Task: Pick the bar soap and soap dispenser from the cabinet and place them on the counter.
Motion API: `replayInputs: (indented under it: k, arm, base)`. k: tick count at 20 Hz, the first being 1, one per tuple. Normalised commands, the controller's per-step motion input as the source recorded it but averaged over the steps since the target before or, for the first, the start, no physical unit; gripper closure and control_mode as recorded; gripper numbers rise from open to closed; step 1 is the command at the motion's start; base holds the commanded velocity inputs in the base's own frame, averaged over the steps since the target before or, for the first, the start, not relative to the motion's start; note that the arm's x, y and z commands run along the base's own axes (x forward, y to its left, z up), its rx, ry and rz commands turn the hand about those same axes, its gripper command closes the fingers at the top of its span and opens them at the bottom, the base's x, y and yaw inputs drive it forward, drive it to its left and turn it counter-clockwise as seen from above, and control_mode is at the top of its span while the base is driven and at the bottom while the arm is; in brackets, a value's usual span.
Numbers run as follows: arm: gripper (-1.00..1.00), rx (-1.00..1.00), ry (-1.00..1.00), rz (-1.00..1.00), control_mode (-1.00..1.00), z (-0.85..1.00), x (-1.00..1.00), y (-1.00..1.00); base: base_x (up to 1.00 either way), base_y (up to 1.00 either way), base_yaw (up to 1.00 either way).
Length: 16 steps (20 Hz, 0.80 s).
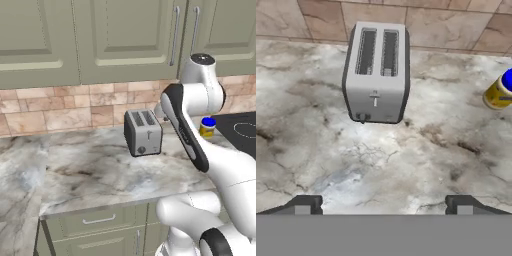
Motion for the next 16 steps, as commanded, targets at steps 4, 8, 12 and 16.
replayInputs:
  k: [4, 8, 12, 16]
  arm:
    - [-1.00, -0.01, -0.16, 0.00, -1.00, 0.20, -0.35, 0.00]
    - [-1.00, 0.07, -0.04, 0.00, -1.00, 0.02, 0.00, -0.03]
    - [-1.00, 0.04, -0.01, 0.00, -1.00, 0.32, 0.00, -0.01]
    - [-1.00, 0.02, -0.01, 0.00, -1.00, 0.46, -0.04, -0.03]
  base:
    - [0.00, 0.00, 0.00]
    - [0.00, 0.00, 0.00]
    - [0.00, 0.00, 0.00]
    - [0.00, 0.00, 0.00]
